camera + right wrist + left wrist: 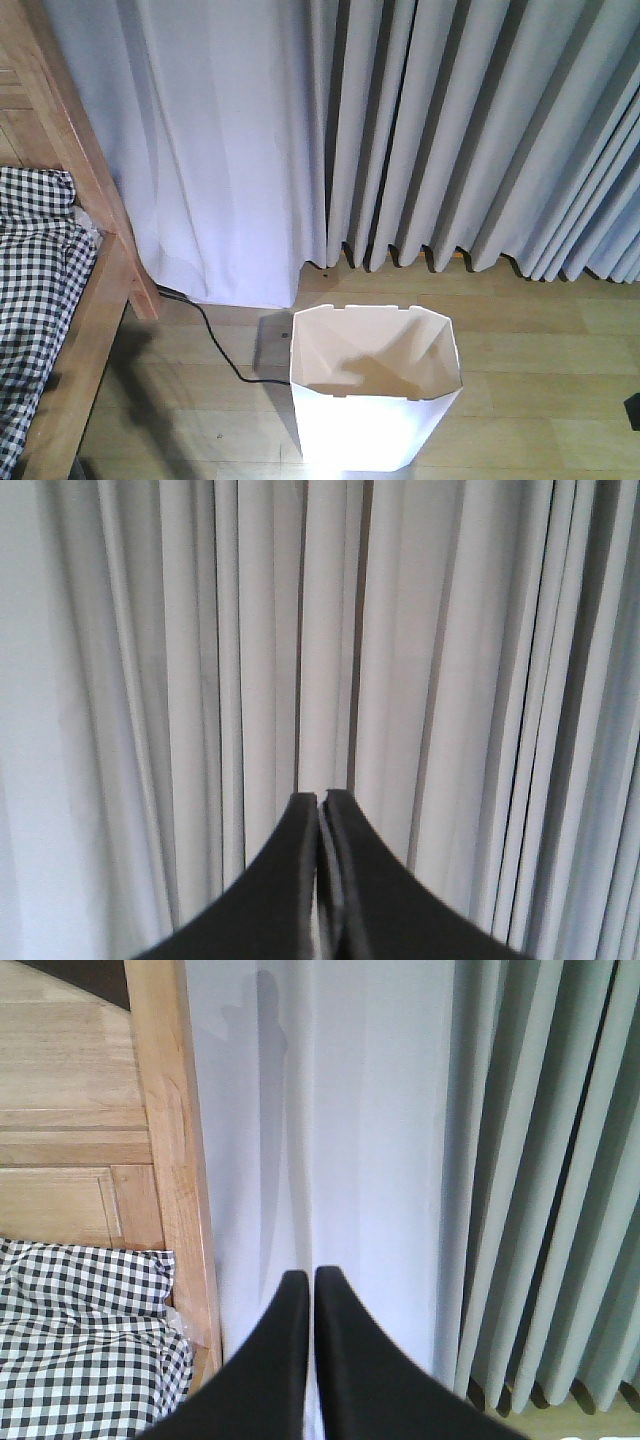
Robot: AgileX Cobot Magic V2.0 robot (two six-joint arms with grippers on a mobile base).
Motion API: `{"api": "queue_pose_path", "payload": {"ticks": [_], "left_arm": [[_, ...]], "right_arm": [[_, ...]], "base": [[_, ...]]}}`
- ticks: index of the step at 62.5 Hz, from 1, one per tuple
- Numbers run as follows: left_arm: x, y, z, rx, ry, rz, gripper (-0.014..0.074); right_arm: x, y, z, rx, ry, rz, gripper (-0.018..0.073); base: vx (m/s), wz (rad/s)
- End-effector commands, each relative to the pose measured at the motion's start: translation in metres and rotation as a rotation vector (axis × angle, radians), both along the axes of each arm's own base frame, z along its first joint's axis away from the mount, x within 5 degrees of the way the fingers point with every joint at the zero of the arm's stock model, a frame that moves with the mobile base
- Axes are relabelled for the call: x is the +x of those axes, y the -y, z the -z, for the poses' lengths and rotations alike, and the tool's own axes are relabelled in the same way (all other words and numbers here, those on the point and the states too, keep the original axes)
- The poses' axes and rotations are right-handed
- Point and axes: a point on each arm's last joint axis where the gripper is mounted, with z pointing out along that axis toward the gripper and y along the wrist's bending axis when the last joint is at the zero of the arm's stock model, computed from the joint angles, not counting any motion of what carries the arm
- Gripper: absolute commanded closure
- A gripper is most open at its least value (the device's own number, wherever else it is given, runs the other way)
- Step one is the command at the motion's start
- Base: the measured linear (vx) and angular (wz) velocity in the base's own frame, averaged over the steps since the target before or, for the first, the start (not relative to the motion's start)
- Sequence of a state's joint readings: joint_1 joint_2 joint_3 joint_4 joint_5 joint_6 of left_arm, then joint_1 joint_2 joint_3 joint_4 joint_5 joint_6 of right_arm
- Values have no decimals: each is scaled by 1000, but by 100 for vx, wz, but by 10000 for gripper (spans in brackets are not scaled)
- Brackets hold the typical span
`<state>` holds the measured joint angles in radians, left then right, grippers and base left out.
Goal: Move trash bin to bedside with robot
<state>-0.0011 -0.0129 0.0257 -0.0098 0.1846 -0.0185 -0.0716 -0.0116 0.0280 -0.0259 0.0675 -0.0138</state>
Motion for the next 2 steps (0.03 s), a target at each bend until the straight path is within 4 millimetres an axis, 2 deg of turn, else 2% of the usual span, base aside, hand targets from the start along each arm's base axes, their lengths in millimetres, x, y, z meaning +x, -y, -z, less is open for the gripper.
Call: {"api": "queue_pose_path", "payload": {"ticks": [1,2], "left_arm": [[0,0,-1,-15,73,1,603],[0,0,-1,-15,73,1,603]], "right_arm": [[-1,0,-5,-24,71,-3,568],[-1,0,-5,-24,71,-3,568]], "base": [[0,0],[0,0]]}}
